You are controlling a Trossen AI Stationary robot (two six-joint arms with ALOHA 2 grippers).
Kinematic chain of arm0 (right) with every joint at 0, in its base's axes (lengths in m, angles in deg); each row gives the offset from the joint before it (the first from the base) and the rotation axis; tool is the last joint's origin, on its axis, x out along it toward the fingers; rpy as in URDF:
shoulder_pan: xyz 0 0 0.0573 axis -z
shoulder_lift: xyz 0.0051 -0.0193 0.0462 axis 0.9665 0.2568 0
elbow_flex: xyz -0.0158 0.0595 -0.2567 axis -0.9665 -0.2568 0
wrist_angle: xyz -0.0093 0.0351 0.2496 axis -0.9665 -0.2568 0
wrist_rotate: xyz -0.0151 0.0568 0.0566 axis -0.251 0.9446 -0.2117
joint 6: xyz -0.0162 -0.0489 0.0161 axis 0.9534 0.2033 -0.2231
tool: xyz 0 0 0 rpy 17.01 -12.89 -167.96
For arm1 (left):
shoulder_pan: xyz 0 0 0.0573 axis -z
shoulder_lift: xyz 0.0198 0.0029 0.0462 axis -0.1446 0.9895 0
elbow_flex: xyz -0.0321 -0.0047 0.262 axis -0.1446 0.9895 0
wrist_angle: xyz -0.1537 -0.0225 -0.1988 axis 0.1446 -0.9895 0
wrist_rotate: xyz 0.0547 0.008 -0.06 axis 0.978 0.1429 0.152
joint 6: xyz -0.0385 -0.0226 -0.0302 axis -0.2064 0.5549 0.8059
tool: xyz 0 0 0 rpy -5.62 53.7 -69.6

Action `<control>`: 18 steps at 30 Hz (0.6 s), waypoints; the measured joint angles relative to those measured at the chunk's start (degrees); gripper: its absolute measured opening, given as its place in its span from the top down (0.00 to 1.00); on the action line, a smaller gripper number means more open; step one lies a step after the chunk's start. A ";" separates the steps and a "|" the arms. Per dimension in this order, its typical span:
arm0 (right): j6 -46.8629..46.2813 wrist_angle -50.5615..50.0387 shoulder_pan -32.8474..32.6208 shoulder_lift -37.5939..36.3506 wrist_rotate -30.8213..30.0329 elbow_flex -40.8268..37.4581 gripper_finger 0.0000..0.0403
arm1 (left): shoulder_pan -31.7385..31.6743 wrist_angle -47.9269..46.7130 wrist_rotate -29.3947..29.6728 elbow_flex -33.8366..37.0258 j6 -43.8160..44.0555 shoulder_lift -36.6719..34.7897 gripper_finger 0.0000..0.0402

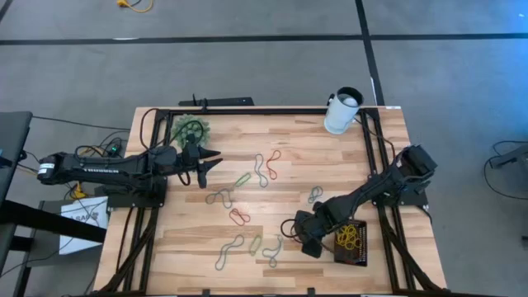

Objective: Pick and place items into bin
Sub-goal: Put the bottom right red rubberband into the black basket

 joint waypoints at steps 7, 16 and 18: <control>1.26 0.08 -0.04 3.44 0.93 0.15 0.83 | 0.00 -1.00 0.00 0.00 0.02 0.02 0.73; 3.41 -0.41 0.09 3.27 1.38 0.38 0.83 | 0.00 -0.87 0.00 0.00 0.09 0.02 0.73; 3.48 -2.82 0.11 3.36 1.82 1.35 0.83 | 0.00 -0.85 0.00 0.00 0.09 0.02 0.73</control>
